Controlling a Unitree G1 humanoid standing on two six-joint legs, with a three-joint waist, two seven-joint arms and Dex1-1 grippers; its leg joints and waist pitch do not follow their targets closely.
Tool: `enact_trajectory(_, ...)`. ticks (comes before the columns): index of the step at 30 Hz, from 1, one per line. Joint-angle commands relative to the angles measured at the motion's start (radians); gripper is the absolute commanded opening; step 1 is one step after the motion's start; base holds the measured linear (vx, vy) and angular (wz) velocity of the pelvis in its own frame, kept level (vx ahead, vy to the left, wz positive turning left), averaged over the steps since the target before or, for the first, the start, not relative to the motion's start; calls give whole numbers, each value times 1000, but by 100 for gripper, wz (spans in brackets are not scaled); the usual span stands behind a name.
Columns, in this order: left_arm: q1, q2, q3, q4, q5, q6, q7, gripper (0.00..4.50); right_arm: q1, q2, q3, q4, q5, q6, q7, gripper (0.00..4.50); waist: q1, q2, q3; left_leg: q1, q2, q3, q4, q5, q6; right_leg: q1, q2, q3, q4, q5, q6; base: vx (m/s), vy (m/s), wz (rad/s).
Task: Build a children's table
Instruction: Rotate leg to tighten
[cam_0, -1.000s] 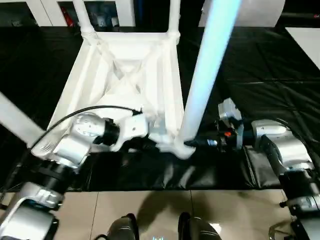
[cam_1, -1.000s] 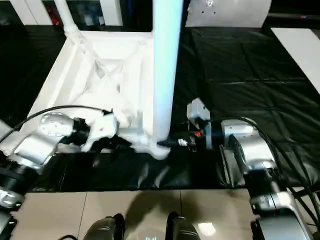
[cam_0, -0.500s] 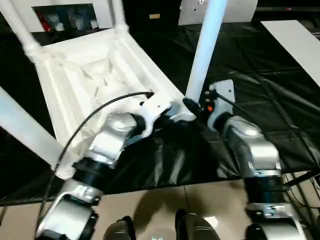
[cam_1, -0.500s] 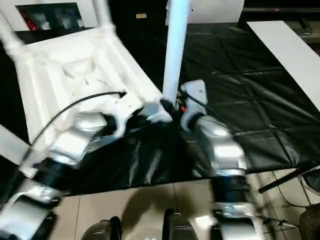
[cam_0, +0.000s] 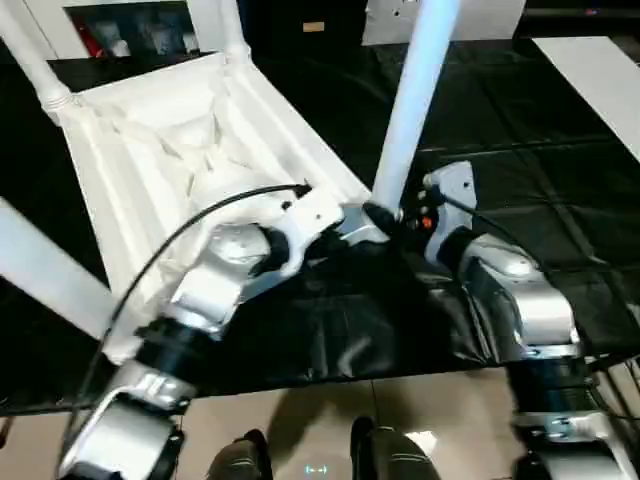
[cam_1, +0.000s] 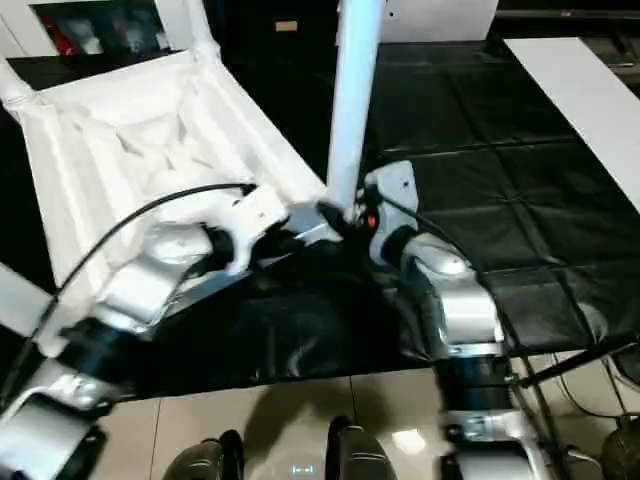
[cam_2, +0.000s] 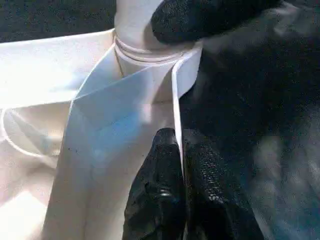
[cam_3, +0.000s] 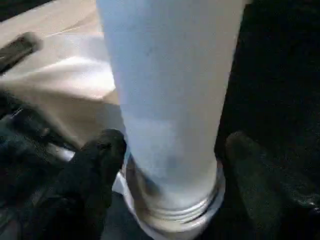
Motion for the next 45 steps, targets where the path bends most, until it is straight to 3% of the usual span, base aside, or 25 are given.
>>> enact_trajectory(1, 17, 26, -35, -4, -2, -46, -69, 0, -4, -26, 15, 0, 21, -50, 103, 359, 6, 3, -86, 15, 46, -11, -46, -177, 126, 78, -78, 49, -57, -245, -225, 0, 0, 0)
enact_trajectory(2, 24, 50, -46, 0, -13, -102, -115, 0, 0, -55, 27, 7, 35, -79, 175, 359, 9, 0, -89, 19, 47, -11, -46, -187, 122, 78, -78, 49, -58, -261, -222, 0, 0, 0)
enact_trajectory(5, 29, 76, -57, 4, -20, -137, -159, 0, 1, -84, 41, 20, 50, -108, 248, 359, 15, 3, -89, 20, 50, -10, -46, -184, 118, 76, -79, 51, -57, -263, -224, 0, 0, 0)
enact_trajectory(8, 40, 140, -91, 12, -22, -231, -266, 0, -20, -130, 65, 83, 60, -193, 365, 359, 25, 2, -95, 20, 51, -10, -43, -168, 123, 77, -79, 51, -50, -227, -238, 0, 0, 0)
enact_trajectory(15, 46, 199, -125, 13, -37, -320, -391, 0, -47, -177, 96, 128, 125, -237, 618, 359, 42, 1, -97, 18, 54, -8, -40, -160, 133, 79, -79, 51, -42, -220, -250, 0, 0, 0)
enact_trajectory(16, 43, 203, -131, 16, -37, -330, -403, 0, -53, -181, 104, 134, 131, -228, 644, 334, 43, -4, -98, 19, 54, -7, -39, -161, 134, 79, -79, 50, -42, -226, -252, 0, 0, 0)
enact_trajectory(27, 24, 199, -142, 51, -47, -382, -446, 0, -95, -183, 146, 207, 144, -254, 762, 234, 47, -6, -94, 18, 50, -9, -38, -193, 104, 73, -79, 50, -51, -350, -213, 0, 0, 0)
enact_trajectory(37, 23, 191, -127, 64, -47, -366, -424, 0, -60, -178, 156, 153, 175, -207, 774, 195, 49, -7, -93, 17, 49, -9, -37, -178, 111, 73, -77, 50, -50, -333, -213, 0, 0, 0)
enact_trajectory(39, 23, 170, -102, 39, -66, -284, -380, 0, -27, -155, 137, 91, 189, -116, 677, 194, 50, -6, -92, 19, 50, -9, -39, -175, 110, 73, -76, 50, -49, -336, -211, 0, 0, 0)
enact_trajectory(42, 18, 153, -88, 30, -72, -243, -348, 0, -20, -126, 130, 74, 155, -94, 567, 194, 47, -8, -87, 18, 47, -12, -42, -205, 88, 71, -80, 48, -57, -417, -187, 0, 0, 0)
enact_trajectory(45, -5, 86, -63, 19, -50, -148, -219, 0, 0, -15, 90, 18, 128, 11, 304, 194, 36, -8, -73, 21, 39, -16, -47, -262, 50, 63, -79, 45, -77, -569, -130, 0, 0, 0)
